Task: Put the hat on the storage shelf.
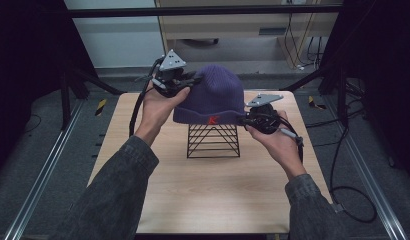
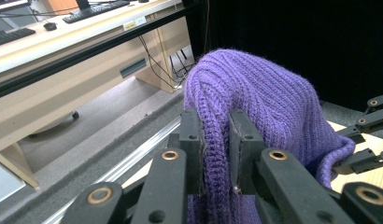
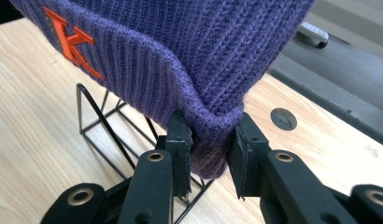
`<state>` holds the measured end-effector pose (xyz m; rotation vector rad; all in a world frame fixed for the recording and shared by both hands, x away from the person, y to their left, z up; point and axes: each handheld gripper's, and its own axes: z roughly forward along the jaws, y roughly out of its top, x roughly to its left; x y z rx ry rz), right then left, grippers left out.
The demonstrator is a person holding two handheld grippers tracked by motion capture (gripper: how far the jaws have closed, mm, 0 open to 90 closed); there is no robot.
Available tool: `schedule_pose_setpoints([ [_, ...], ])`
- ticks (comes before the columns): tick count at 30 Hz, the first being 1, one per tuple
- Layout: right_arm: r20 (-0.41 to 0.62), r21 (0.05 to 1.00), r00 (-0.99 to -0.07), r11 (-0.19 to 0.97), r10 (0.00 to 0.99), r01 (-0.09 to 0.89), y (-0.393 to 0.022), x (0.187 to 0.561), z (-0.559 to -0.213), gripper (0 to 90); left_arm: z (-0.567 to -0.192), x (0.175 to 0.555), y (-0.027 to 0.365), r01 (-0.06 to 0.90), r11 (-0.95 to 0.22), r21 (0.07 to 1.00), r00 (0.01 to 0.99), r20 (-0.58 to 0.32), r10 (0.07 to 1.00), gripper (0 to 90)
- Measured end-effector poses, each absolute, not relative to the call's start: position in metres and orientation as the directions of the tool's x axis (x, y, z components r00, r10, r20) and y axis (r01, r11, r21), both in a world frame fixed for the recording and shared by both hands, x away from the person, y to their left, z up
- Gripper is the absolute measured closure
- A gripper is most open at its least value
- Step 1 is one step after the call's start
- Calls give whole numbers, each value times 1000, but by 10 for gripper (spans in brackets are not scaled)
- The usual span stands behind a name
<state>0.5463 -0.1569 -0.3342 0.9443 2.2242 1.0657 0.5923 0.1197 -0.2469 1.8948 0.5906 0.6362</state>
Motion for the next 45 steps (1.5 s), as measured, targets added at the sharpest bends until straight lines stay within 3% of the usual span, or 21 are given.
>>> schedule_pose_setpoints([
  [22,-159,755,-639,510,752,412,-156,547,-359,697,-277,592,114,131,-401,907,761,167,626,774],
  [45,-143,754,-644,505,751,421,-155,544,-369,687,-286,584,123,130,-406,905,778,161,607,771],
])
